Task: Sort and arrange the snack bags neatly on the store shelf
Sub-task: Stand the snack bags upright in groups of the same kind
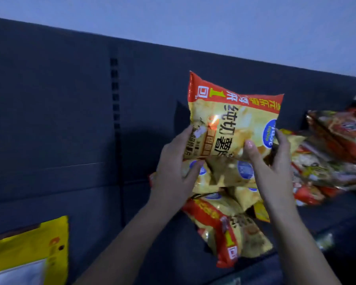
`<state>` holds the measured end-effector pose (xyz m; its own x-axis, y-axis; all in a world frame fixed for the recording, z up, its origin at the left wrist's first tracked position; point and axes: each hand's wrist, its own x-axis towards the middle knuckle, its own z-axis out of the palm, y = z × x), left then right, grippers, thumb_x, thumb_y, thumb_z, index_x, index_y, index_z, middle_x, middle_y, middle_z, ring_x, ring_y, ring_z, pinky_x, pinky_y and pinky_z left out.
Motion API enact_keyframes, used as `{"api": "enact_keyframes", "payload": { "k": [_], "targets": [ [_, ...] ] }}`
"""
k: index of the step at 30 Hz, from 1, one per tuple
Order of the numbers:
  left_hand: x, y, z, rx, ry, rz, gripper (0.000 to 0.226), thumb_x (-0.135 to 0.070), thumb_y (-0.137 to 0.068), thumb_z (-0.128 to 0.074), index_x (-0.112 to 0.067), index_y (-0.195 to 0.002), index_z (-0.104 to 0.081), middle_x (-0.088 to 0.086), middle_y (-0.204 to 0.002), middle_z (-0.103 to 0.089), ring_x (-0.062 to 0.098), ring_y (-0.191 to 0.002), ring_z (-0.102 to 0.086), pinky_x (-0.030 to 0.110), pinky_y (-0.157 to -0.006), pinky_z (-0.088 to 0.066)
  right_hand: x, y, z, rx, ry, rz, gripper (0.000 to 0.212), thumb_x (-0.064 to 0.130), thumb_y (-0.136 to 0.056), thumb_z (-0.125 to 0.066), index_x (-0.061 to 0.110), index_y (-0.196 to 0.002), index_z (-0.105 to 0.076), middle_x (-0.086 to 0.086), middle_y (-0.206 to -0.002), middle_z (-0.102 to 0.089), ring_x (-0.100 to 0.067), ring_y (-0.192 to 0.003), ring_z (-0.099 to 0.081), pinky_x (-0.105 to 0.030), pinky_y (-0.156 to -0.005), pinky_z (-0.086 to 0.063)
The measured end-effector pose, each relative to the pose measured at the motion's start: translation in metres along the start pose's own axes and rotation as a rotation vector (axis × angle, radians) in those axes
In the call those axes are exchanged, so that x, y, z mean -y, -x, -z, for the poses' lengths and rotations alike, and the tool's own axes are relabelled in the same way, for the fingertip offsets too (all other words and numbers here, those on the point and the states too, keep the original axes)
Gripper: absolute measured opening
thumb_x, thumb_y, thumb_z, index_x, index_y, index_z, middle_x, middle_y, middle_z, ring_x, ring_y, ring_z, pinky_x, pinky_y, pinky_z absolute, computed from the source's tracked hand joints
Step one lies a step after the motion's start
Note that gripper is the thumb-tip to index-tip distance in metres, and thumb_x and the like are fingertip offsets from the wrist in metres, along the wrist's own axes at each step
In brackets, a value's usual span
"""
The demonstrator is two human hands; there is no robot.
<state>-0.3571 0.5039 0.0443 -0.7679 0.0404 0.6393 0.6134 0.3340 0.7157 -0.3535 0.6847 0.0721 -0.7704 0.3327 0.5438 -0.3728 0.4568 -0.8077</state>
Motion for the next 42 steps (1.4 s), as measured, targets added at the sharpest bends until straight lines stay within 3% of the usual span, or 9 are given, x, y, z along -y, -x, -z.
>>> {"api": "enact_keyframes", "payload": {
  "k": [5, 8, 12, 17, 22, 27, 35, 38, 42],
  "targets": [
    [-0.002, -0.04, -0.082, 0.068, -0.082, -0.003, 0.063, -0.012, -0.092, -0.059, -0.025, -0.146, -0.029, -0.001, -0.144, -0.042, 0.012, -0.126, -0.038, 0.026, -0.107, -0.03, -0.041, -0.058, 0.045, 0.013, 0.191, 0.009, 0.065, 0.052, -0.088, -0.051, 0.027, -0.143, -0.028, 0.01, -0.135, -0.05, -0.01, -0.124, -0.046, -0.032, -0.099, -0.039],
    [0.005, -0.061, -0.114, 0.122, -0.154, 0.063, 0.065, -0.019, -0.093, -0.058, -0.022, -0.149, -0.025, 0.0, -0.148, -0.036, 0.014, -0.128, -0.037, 0.021, -0.105, -0.029, -0.065, -0.102, 0.049, 0.084, 0.378, 0.063, 0.054, 0.045, -0.095, -0.045, 0.025, -0.144, -0.03, 0.0, -0.131, -0.052, -0.02, -0.122, -0.046, -0.036, -0.093, -0.038],
    [0.013, -0.071, -0.142, 0.211, -0.335, 0.201, 0.065, -0.031, -0.094, -0.053, -0.023, -0.15, -0.021, -0.007, -0.159, 0.008, 0.016, -0.142, -0.02, 0.03, -0.11, -0.031, -0.098, -0.146, 0.034, 0.256, 0.699, 0.017, 0.053, 0.048, -0.097, -0.031, 0.027, -0.146, -0.028, -0.02, -0.132, -0.045, -0.039, -0.124, -0.039, -0.051, -0.102, -0.033],
    [0.022, -0.076, -0.148, 0.271, -0.608, 0.187, 0.066, -0.038, -0.097, -0.046, -0.019, -0.151, -0.013, -0.002, -0.16, 0.002, 0.021, -0.123, -0.038, 0.033, -0.103, -0.034, -0.123, -0.153, 0.024, 0.287, 0.681, 0.051, 0.054, 0.044, -0.098, -0.032, 0.024, -0.147, -0.025, -0.023, -0.136, -0.041, -0.041, -0.125, -0.037, -0.052, -0.103, -0.033],
    [0.023, -0.064, -0.138, 0.296, -0.636, 0.165, 0.07, -0.041, -0.095, -0.049, -0.023, -0.151, -0.011, -0.004, -0.16, 0.005, 0.02, -0.12, -0.041, 0.033, -0.101, -0.033, -0.121, -0.127, 0.023, 0.167, 0.654, 0.114, 0.068, 0.048, -0.089, -0.023, 0.013, -0.147, -0.026, -0.024, -0.142, -0.037, -0.039, -0.134, -0.03, -0.05, -0.11, -0.024],
    [0.021, -0.049, -0.1, 0.315, -0.617, 0.167, 0.078, -0.049, -0.092, -0.05, -0.025, -0.151, -0.005, -0.007, -0.159, 0.007, 0.017, -0.136, -0.027, 0.034, -0.108, -0.024, -0.1, -0.097, 0.016, 0.082, 0.538, 0.187, 0.061, 0.043, -0.094, -0.026, 0.012, -0.147, -0.027, -0.014, -0.153, -0.024, -0.029, -0.145, -0.011, -0.049, -0.116, -0.007],
    [0.022, 0.014, 0.032, 0.161, -0.644, 0.211, 0.071, -0.05, -0.093, -0.048, -0.022, -0.149, -0.016, -0.007, -0.154, -0.024, 0.012, -0.138, -0.026, 0.025, -0.106, -0.017, -0.044, -0.03, -0.024, 0.047, 0.259, 0.276, 0.046, 0.028, -0.093, -0.038, 0.005, -0.132, -0.046, -0.013, -0.142, -0.041, -0.026, -0.136, -0.032, -0.055, -0.112, -0.023],
    [0.026, 0.054, 0.099, 0.081, -0.735, 0.322, 0.078, -0.062, -0.082, -0.038, -0.019, -0.146, -0.028, -0.004, -0.146, -0.04, 0.018, -0.132, -0.037, 0.027, -0.103, -0.022, -0.008, 0.013, -0.067, 0.203, 0.169, 0.331, 0.042, 0.024, -0.088, -0.047, 0.004, -0.125, -0.051, -0.012, -0.127, -0.053, -0.025, -0.12, -0.046, -0.044, -0.104, -0.036],
    [0.029, 0.123, 0.188, 0.046, -0.816, 0.509, 0.081, -0.059, -0.073, -0.04, -0.019, -0.143, -0.035, -0.003, -0.143, -0.045, 0.021, -0.129, -0.041, 0.031, -0.104, -0.026, 0.027, 0.095, -0.138, 0.693, 0.124, 0.247, 0.04, 0.013, -0.088, -0.062, 0.011, -0.127, -0.052, -0.002, -0.121, -0.057, -0.015, -0.114, -0.052, -0.017, -0.092, -0.032]
  ]
}}
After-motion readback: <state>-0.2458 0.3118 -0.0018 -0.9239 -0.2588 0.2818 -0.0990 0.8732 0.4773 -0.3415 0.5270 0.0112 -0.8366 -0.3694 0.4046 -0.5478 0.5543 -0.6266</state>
